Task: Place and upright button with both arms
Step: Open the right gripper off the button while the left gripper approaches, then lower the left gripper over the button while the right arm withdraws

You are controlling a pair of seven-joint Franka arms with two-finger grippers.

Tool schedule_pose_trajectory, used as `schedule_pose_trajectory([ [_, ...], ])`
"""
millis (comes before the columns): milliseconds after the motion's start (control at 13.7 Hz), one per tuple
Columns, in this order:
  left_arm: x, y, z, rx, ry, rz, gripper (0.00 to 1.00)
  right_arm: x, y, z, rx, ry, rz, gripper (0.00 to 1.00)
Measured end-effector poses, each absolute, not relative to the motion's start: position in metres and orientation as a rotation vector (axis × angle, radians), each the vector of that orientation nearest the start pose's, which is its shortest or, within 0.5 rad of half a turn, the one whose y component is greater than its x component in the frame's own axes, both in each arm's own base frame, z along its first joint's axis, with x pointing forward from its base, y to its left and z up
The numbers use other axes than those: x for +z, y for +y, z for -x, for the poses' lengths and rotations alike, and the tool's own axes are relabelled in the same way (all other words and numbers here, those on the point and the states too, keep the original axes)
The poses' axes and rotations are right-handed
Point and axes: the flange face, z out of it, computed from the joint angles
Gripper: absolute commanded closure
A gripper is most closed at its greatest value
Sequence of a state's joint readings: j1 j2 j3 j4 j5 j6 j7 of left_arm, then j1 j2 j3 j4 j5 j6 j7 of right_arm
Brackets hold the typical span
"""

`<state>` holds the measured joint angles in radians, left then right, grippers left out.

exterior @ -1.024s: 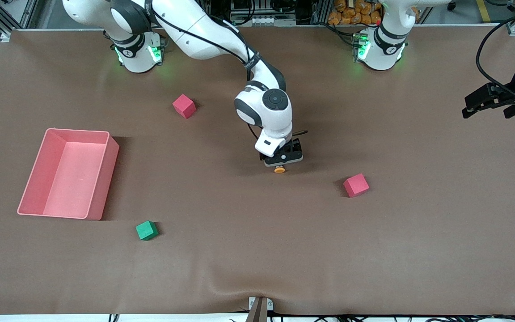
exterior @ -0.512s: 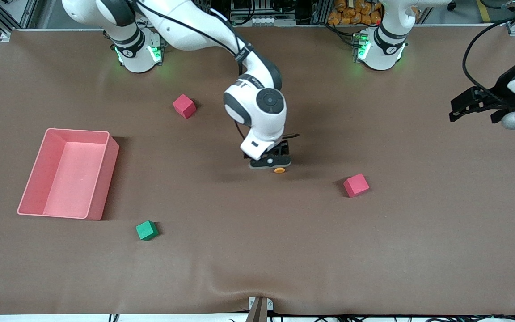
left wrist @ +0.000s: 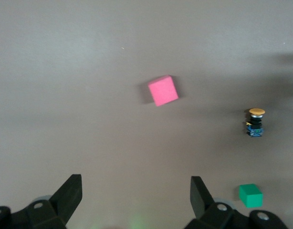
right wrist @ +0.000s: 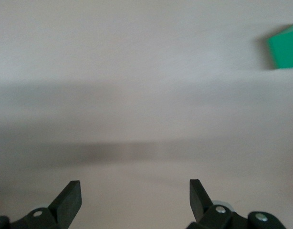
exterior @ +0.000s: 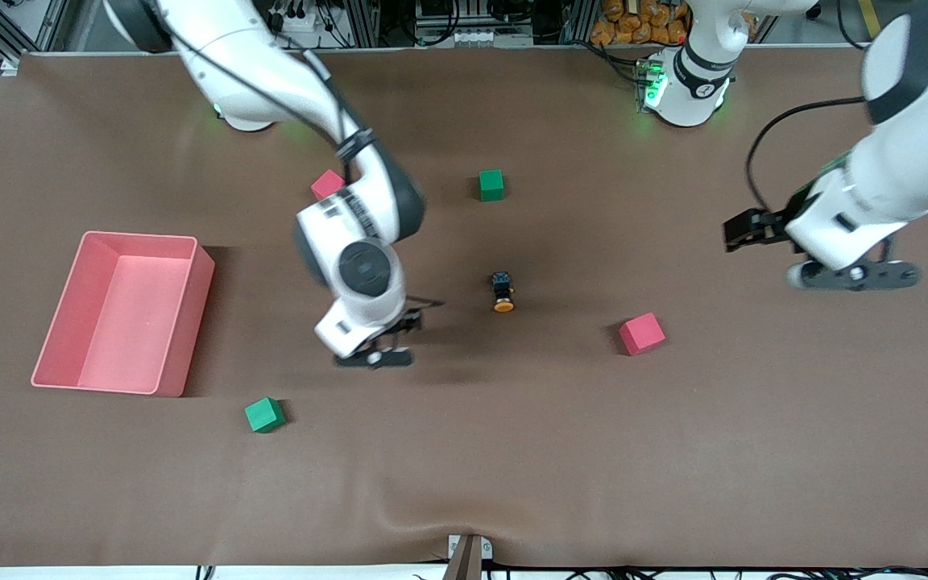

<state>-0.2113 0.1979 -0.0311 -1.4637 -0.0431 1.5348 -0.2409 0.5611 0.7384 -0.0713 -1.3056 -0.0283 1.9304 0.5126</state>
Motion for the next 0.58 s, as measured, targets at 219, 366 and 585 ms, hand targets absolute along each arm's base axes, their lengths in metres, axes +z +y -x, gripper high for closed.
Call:
schedule_pose_trajectory([
  [219,0.525,-0.203,-0.595,0.272,-0.02,3.126,0.0,0.295,0.24,-0.689,0.104,0.09,3.247,0.0],
  [366,0.5,-0.237,-0.599,0.321,-0.032,3.12,0.0,0.298,0.156,-0.717,0.073,0.149,3.229,0.0],
  [585,0.458,-0.294,-0.602,0.38,-0.038,3.12,0.0,0.31,0.083,-0.735,-0.022,0.275,3.202,0.0],
])
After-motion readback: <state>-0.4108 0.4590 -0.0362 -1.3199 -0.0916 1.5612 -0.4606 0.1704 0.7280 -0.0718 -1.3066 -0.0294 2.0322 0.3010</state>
